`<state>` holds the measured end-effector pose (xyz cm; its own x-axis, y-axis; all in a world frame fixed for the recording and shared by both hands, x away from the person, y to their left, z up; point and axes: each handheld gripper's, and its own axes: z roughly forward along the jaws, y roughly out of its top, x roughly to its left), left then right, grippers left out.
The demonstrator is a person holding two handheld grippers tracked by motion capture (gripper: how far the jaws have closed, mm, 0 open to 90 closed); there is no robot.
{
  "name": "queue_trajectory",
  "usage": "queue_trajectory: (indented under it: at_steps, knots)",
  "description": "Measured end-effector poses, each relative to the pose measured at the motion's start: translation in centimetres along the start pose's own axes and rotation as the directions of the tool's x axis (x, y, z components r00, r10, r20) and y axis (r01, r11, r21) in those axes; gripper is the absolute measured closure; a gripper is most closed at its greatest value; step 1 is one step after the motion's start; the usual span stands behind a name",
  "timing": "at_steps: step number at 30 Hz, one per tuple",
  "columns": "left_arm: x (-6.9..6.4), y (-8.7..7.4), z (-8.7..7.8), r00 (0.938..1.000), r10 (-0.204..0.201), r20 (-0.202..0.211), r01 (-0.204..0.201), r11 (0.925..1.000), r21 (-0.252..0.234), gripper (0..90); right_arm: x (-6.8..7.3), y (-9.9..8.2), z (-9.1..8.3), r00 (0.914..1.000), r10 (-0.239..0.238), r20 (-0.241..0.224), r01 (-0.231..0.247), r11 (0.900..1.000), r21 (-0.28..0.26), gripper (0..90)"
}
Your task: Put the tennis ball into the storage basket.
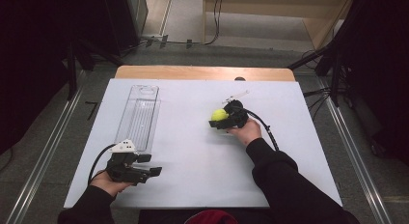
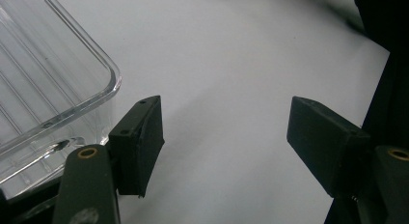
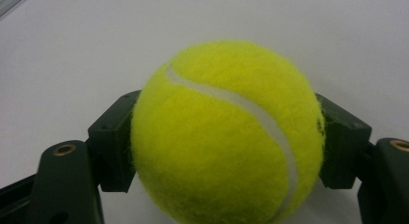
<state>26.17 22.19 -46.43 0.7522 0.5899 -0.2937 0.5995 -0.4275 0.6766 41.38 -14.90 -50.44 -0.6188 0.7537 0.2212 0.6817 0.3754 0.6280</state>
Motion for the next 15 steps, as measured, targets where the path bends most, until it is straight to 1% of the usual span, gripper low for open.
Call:
queue_trajectory:
  at_steps: [1, 3, 7, 15]
  knots:
    - [-0.01, 0.00, -0.01, 1.0000, 0.000, -0.002, 0.000, 1.0000, 0.001, 29.6, 0.12, 0.03, -0.02, 0.9999, -0.011, 0.007, 0.011, 0.9999, 0.004, 22.8]
    - [-0.02, 0.01, -0.01, 1.0000, 0.000, -0.002, 0.000, 1.0000, 0.001, 29.6, 0.13, 0.05, -0.04, 0.9999, -0.011, 0.007, 0.011, 0.9999, 0.007, 23.0]
    - [-0.02, 0.01, 0.00, 1.0000, 0.002, -0.001, -0.002, 1.0000, 0.001, 29.6, 0.03, 0.06, -0.07, 1.0000, -0.008, 0.000, 0.008, 0.9999, 0.009, 23.1]
    - [-0.03, 0.01, -0.02, 1.0000, 0.000, 0.000, 0.000, 1.0000, 0.001, 29.5, -0.01, 0.15, -0.20, 1.0000, -0.003, 0.002, 0.003, 1.0000, 0.002, 23.2]
